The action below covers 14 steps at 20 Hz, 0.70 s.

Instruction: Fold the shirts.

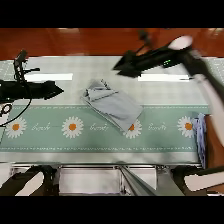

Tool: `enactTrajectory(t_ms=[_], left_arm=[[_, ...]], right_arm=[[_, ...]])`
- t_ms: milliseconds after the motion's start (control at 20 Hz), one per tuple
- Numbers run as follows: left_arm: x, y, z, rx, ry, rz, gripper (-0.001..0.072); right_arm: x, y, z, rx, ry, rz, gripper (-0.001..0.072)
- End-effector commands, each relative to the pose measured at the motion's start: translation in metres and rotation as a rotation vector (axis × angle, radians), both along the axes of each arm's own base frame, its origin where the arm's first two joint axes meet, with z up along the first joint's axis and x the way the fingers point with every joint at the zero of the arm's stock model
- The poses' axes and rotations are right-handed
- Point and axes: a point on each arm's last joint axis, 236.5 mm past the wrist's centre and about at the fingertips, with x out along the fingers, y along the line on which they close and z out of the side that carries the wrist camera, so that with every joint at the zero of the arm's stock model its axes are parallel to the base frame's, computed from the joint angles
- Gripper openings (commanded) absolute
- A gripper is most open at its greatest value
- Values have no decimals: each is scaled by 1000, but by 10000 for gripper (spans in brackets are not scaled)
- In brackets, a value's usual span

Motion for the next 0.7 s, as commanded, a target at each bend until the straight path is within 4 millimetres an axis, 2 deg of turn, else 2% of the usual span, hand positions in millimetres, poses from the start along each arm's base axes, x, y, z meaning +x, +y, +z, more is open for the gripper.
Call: enactTrajectory(t_ms=[0,50,100,150,200,250,300,350,400,450,500,550,650], left_arm=[[-4,3,-2,-7,26,3,27],[-7,2,-3,-9,34,-4,27],[-8,1,-3,-9,37,-8,27],[-8,1,-3,-9,37,-8,27],[-8,1,-3,-9,37,-7,27],[-8,1,-3,-9,37,-8,27],[-8,1,-3,-9,37,-8,27],[-8,1,-3,-9,37,-8,27],[-8,1,-3,-9,37,-8,27],[-8,1,-3,-9,37,-8,27],[-8,1,-3,-9,37,-8,27],[-8,1,-3,-9,37,-9,27],[-8,0,-3,-9,37,-10,27]], right_arm=[[-34,-140,22,-425,-87,-122,417],[-47,-198,22,-652,-118,-242,417],[-61,-248,23,-824,-130,-382,417],[-81,-288,21,-933,-135,-518,417],[-102,-309,9,-967,-125,-615,418],[-121,-314,-14,-944,-96,-663,422],[-140,-306,-48,-880,-39,-683,423],[-154,-287,-82,-776,36,-685,423],[-165,-258,-116,-638,105,-665,423],[-169,-229,-140,-507,158,-650,423],[-171,-202,-159,-376,200,-654,423],[-171,-184,-172,-286,236,-669,422],[-170,-158,-193,-206,292,-658,422]])
